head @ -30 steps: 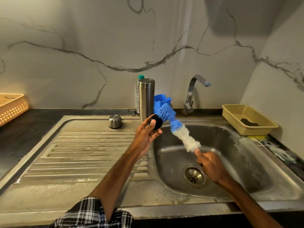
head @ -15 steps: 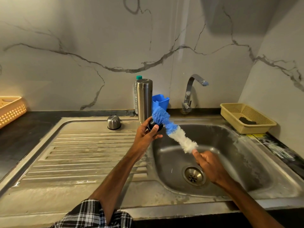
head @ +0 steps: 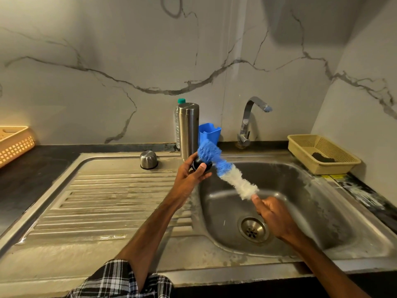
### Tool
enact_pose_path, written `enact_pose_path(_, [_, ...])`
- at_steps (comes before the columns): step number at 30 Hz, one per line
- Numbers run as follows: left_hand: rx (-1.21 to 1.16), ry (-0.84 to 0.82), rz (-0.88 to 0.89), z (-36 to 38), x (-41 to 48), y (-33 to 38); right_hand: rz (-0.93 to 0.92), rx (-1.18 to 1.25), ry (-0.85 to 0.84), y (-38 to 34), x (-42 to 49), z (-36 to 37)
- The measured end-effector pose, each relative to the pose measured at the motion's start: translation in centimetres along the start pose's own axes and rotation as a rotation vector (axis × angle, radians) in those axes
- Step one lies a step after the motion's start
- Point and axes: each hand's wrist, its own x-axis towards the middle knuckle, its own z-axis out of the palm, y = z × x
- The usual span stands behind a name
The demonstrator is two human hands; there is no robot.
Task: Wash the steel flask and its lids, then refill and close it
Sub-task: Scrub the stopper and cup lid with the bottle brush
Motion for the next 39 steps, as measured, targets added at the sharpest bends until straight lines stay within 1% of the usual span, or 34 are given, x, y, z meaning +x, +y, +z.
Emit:
enact_pose_path(2, [-0.002, 0.008, -0.014, 0.0, 0.0, 0.0, 0.007, -0.005, 0.024, 0.1, 0.1, 0.0])
enact_pose_path(5, [-0.005, -0.004, -0.009, 0.0, 0.2, -0.1, -0.004, 0.001, -0.015, 0.1, 0.1, 0.0])
enact_pose_path(8, [-0.013, 0.017, -0.025, -0.1, 0.1, -0.1, 0.007, -0.005, 0.008, 0.2, 0.2, 0.0])
enact_pose_path(11, [-0.041, 0.041, -0.036, -0.1, 0.3, 0.0, 0.005, 0.011, -0.039, -0.1, 0.0, 0.0])
enact_pose_path(14, [-0.056, 0.057, -0.031, -0.1, 0.3, 0.0, 0.0, -0.004, -0.007, -0.2, 0.0, -0.1])
enact_pose_path(17, [-0.115, 0.074, -0.051, -0.1, 0.4, 0.0, -0.008, -0.001, -0.036, -0.4, -0.1, -0.1])
enact_pose_path(20, [-0.181, 0.081, -0.062, -0.1, 0.4, 0.1, -0.001, -0.006, -0.015, -0.5, -0.2, -0.2])
enact_pose_path(23, [-0.286, 0.11, -0.113, 0.0, 0.4, 0.3, -0.014, 0.008, -0.046, -0.2, -0.2, 0.0])
enact_pose_path(26, [-0.382, 0.117, -0.148, 0.2, 0.3, 0.7, -0.006, -0.002, -0.002, 0.1, 0.0, -0.1])
enact_pose_path(30, [-0.485, 0.148, -0.207, 0.3, 0.2, 1.0, -0.019, -0.002, -0.026, 0.1, -0.1, 0.0])
enact_pose_path(33, [-0.502, 0.142, -0.203, 0.4, 0.2, 1.2, -0.036, -0.032, 0.049, 0.1, 0.0, -0.1])
enact_pose_path(36, [-0.523, 0.145, -0.218, 0.4, 0.2, 1.2, -0.039, -0.008, -0.01, 0.1, 0.0, -0.1])
enact_pose_path(39, [-0.538, 0.138, -0.216, 0.4, 0.1, 1.5, -0.03, -0.011, 0.037, 0.0, 0.1, -0.1])
